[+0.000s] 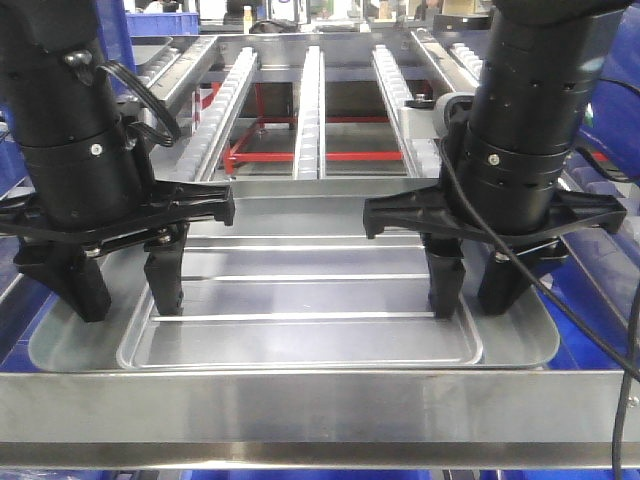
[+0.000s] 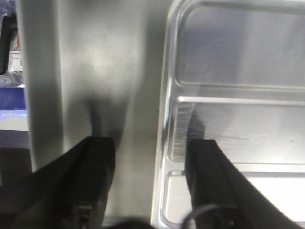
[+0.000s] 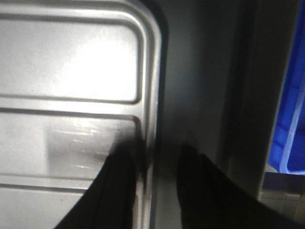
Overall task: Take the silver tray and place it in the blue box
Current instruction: 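Close both grippers on the tray's side rims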
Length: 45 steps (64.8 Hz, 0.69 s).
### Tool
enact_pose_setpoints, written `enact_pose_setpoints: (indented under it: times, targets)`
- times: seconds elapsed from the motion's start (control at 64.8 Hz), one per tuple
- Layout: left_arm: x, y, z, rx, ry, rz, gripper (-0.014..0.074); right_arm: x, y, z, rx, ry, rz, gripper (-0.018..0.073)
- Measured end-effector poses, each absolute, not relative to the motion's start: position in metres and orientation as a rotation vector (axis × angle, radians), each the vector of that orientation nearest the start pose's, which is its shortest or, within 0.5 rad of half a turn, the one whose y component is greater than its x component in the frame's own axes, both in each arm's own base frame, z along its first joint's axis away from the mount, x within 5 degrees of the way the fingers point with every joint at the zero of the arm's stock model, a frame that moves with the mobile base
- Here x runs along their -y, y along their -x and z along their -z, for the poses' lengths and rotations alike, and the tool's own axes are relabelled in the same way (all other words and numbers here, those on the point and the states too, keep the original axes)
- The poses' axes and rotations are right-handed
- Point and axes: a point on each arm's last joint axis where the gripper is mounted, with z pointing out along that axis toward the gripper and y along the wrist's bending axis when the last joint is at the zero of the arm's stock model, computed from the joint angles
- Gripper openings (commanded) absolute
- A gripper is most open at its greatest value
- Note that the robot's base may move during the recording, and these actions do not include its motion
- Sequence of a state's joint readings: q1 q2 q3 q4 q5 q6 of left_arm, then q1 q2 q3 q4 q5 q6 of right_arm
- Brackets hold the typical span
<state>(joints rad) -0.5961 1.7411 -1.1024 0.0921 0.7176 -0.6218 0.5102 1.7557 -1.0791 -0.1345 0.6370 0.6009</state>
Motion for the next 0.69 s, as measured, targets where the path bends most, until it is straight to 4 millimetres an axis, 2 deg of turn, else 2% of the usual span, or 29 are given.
enact_pose_setpoints:
  times: [0.695]
  targets:
    - [0.1853, -0.2829, -0.1954, -2.849, -0.049, 0.165, 0.0263, -0.1617, -0.3035, -0.1873, -2.773, 0.009, -0.156, 0.0353]
